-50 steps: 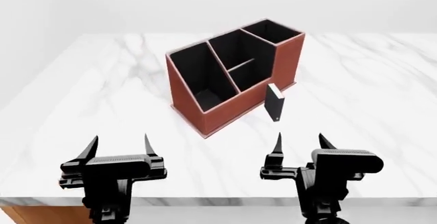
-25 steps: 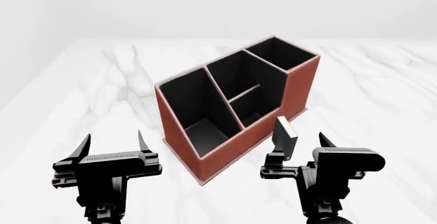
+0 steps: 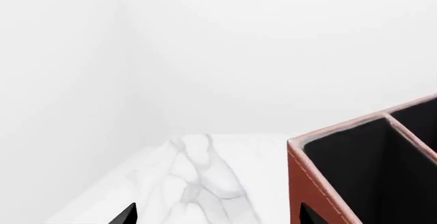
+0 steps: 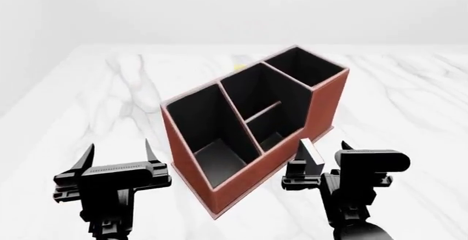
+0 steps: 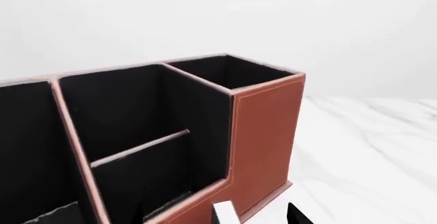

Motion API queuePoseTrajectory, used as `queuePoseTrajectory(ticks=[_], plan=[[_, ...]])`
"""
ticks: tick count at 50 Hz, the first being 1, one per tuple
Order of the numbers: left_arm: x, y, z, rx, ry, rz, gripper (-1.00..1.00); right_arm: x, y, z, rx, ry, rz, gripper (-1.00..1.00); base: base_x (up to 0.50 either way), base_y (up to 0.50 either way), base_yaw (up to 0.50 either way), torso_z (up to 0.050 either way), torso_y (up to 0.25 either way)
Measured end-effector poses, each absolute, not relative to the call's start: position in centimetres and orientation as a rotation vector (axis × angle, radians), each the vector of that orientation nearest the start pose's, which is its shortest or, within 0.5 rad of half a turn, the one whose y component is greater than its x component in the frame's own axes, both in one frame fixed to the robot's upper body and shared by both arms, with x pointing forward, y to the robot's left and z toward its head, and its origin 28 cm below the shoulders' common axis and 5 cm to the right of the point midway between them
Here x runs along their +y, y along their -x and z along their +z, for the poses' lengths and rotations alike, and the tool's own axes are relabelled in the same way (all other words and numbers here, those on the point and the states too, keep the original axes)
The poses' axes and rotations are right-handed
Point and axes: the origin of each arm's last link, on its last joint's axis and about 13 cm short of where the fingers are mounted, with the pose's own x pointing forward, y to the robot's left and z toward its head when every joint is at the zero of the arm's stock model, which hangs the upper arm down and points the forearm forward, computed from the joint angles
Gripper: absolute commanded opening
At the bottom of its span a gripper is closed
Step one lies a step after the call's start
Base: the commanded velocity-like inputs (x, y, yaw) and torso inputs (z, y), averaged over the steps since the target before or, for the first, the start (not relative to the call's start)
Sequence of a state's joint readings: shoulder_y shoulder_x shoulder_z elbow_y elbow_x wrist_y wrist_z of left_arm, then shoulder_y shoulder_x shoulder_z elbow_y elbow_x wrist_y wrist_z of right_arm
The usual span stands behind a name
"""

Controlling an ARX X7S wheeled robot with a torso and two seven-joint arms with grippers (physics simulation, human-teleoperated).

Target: Pick up the book and place it in the left compartment of the caddy.

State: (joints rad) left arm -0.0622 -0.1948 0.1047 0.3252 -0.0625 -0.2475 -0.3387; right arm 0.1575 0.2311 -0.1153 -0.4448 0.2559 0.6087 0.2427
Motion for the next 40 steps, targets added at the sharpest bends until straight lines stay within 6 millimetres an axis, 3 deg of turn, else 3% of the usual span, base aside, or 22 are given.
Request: queuePoseTrajectory(ticks=[10,21,40], plan=[[22.4,-22.1,7.8,-0.148,-0.108,0.217,1.00,-12.7,-24.2,12.1,0.172,0.105,0.043,1.00,0.00,0.00,0.00,0.000,0.000],[22.4,-22.1,7.7,-0.147,-0.105,0.221,1.00,-14.8,-26.5,13.1,0.306,0.137,0.103,1.00,0.00,0.00,0.00,0.000,0.000],[22.5,-22.2,7.6,-0.143,-0.102,0.224,1.00,-17.1,-28.7,12.8,0.422,0.115,0.099,1.00,0.00,0.00,0.00,0.000,0.000]])
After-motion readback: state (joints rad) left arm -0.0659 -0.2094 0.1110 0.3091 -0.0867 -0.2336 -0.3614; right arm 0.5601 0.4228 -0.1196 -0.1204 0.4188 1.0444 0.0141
